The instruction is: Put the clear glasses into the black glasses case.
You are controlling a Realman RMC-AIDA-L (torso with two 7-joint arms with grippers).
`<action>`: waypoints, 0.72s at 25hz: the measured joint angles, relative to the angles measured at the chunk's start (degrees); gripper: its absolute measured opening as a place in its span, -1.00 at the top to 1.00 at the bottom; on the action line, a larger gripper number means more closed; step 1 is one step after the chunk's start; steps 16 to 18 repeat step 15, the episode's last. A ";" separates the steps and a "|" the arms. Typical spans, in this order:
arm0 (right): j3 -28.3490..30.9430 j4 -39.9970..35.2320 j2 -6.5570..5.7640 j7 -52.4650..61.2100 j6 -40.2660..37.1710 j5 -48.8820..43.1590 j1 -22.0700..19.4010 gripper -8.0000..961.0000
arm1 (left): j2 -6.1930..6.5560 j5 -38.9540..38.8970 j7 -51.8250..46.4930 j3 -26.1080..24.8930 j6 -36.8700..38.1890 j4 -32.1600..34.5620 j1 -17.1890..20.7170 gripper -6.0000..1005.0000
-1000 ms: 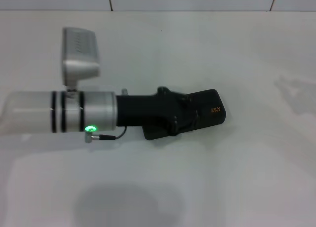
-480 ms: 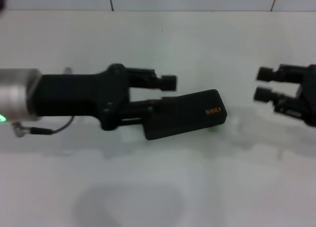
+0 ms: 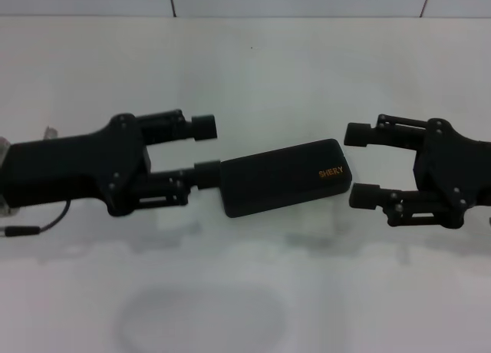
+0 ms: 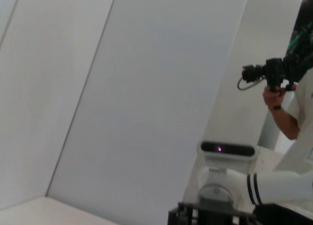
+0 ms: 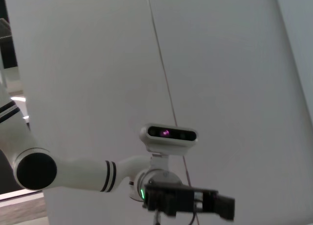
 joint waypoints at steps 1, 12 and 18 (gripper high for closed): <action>-0.19 0.24 0.02 0.02 0.00 0.03 0.34 -0.42 | -0.10 0.76 -0.01 0.05 0.05 0.08 -0.04 -0.33; -0.40 4.85 0.05 -0.01 0.09 0.15 4.04 -0.62 | -0.37 3.28 0.44 -0.37 0.31 -0.08 0.00 -0.41; -0.41 4.86 0.05 -0.01 0.08 0.22 4.05 -0.62 | -0.37 3.31 0.48 -0.38 0.32 -0.08 0.07 -0.41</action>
